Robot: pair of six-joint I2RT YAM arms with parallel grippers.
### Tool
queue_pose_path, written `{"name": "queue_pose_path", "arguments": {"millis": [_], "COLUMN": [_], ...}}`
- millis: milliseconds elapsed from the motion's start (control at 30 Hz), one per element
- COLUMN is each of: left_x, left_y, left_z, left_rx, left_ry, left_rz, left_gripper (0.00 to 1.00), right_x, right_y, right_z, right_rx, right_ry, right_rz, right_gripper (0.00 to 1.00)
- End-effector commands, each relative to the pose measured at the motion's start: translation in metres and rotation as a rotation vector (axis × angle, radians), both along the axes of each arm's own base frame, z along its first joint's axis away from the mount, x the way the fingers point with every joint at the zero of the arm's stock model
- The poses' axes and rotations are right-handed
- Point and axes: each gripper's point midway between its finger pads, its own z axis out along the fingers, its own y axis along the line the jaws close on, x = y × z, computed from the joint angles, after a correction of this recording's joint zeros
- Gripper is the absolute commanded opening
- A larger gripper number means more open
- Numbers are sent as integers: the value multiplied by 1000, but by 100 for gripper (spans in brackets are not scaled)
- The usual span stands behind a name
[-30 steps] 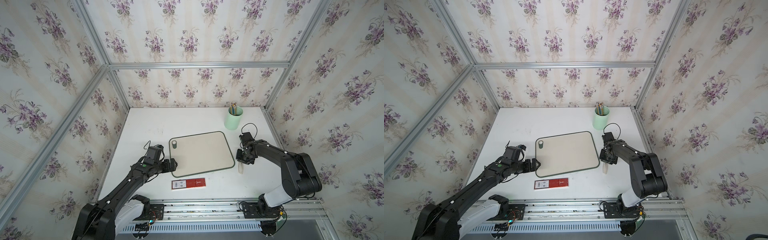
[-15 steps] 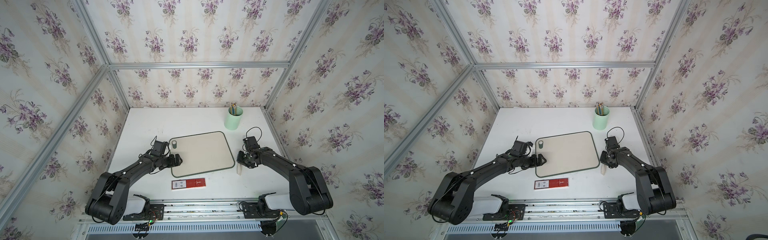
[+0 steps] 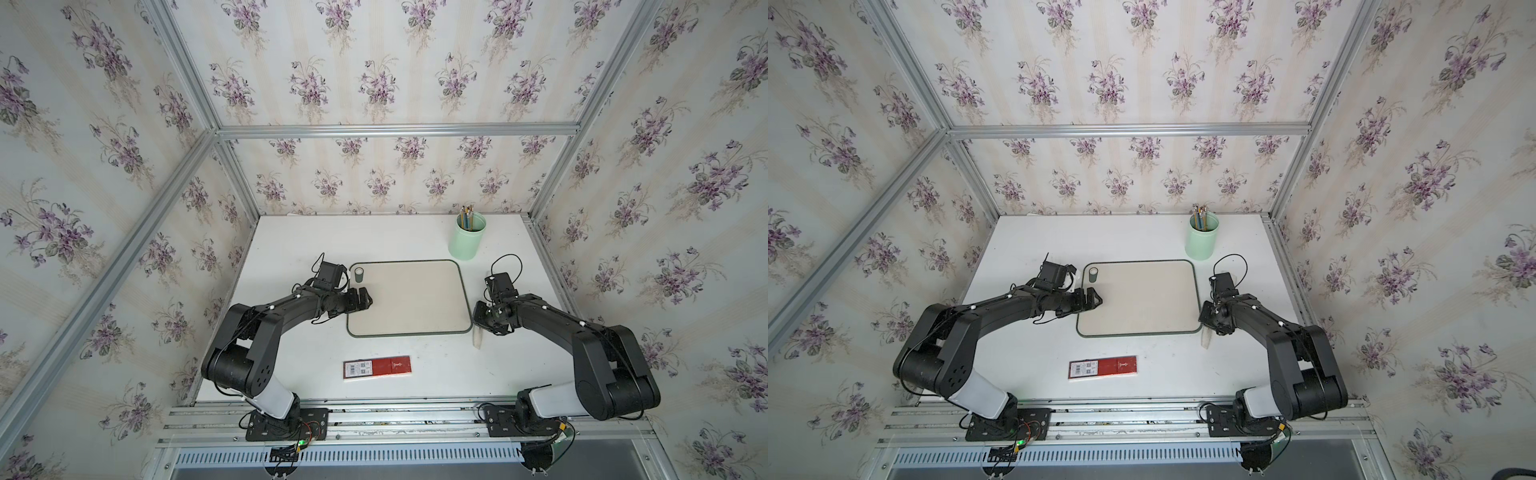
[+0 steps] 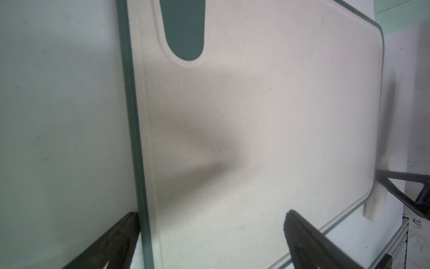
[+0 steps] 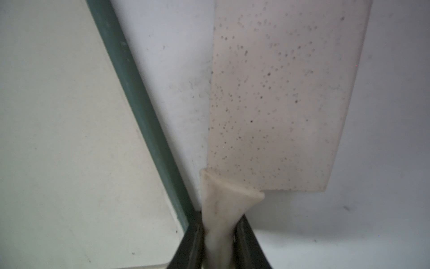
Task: Align the knife with the edge of the cutting board
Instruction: Adjust the work surface at the center of the board, then pick up the knife at the center of the board.
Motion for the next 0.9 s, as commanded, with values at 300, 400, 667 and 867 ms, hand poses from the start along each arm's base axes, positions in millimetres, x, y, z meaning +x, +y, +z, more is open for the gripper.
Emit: {"name": "queue_pose_path", "arguments": {"millis": [300, 400, 667, 867], "left_x": [3, 10, -7, -45], "left_y": [19, 28, 45, 61], "left_z": [11, 27, 65, 62], "left_rx": [53, 79, 102, 143], "left_ry": [23, -7, -86, -89], "left_rz": [30, 55, 83, 95], "left_gripper": [100, 99, 99, 99], "right_x": [3, 4, -2, -13], "right_y": [-3, -7, -4, 13], "right_z": [6, 13, 37, 46], "right_rx": [-18, -34, -34, -32], "right_ry": [-24, -39, -80, -91], "right_rz": [-9, -20, -12, 41], "right_gripper": [11, 11, 11, 11]}}
